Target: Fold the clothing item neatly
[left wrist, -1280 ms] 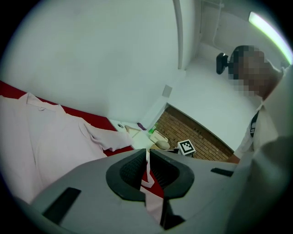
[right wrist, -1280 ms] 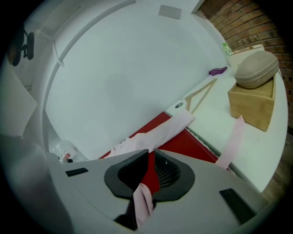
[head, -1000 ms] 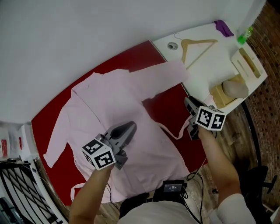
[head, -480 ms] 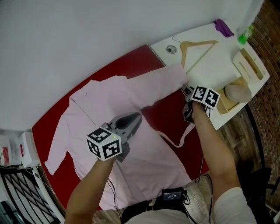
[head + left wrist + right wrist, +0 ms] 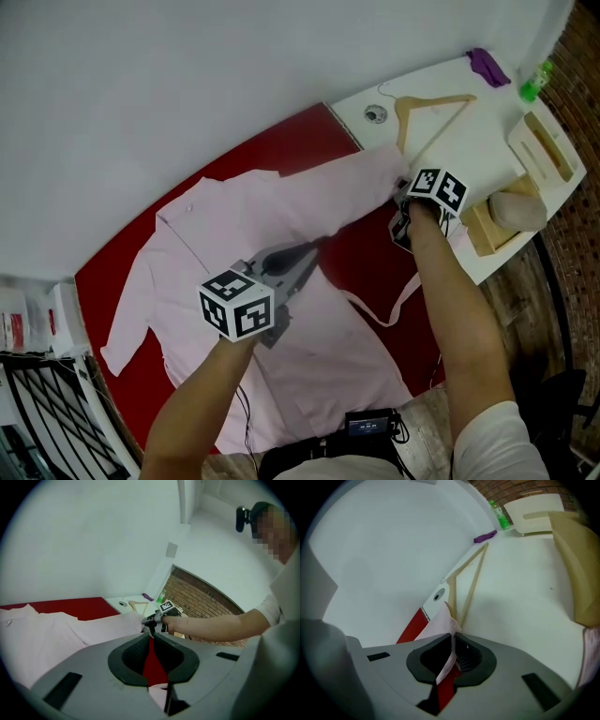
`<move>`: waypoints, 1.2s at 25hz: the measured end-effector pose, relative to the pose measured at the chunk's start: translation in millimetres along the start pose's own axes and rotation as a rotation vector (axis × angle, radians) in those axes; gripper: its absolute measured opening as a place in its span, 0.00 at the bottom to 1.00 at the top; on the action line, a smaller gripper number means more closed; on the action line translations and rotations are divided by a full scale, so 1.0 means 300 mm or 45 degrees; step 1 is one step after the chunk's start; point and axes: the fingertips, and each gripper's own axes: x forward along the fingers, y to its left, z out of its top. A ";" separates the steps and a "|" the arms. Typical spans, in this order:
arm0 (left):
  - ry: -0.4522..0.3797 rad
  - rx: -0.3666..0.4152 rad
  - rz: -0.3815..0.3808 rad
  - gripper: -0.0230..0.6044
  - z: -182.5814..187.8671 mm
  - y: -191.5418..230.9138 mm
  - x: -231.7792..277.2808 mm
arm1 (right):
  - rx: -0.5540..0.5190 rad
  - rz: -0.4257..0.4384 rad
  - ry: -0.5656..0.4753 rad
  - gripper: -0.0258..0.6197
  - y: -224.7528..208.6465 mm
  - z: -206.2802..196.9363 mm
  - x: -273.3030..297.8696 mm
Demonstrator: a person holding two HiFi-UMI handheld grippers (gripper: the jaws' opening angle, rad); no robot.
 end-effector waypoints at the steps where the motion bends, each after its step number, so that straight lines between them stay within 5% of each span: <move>1: -0.003 -0.011 -0.001 0.05 0.000 0.001 0.001 | -0.068 0.019 -0.019 0.09 0.019 0.005 -0.006; 7: -0.064 -0.150 -0.025 0.08 0.018 0.042 -0.011 | -0.698 0.237 -0.137 0.09 0.286 -0.054 -0.105; 16: -0.175 -0.394 -0.005 0.30 0.061 0.244 -0.008 | -1.668 0.390 -0.163 0.09 0.586 -0.421 -0.202; 23: -0.057 -0.589 0.036 0.40 -0.021 0.387 0.092 | -1.926 0.448 -0.146 0.09 0.639 -0.641 -0.217; 27: -0.099 -0.678 0.099 0.40 -0.046 0.469 0.096 | -2.005 0.431 -0.197 0.09 0.651 -0.677 -0.231; 29: -0.153 -0.712 0.102 0.38 -0.035 0.499 0.088 | -2.055 0.419 -0.232 0.09 0.657 -0.687 -0.240; 30: -0.178 -0.717 0.099 0.28 -0.025 0.509 0.081 | -2.074 0.413 -0.247 0.09 0.659 -0.691 -0.244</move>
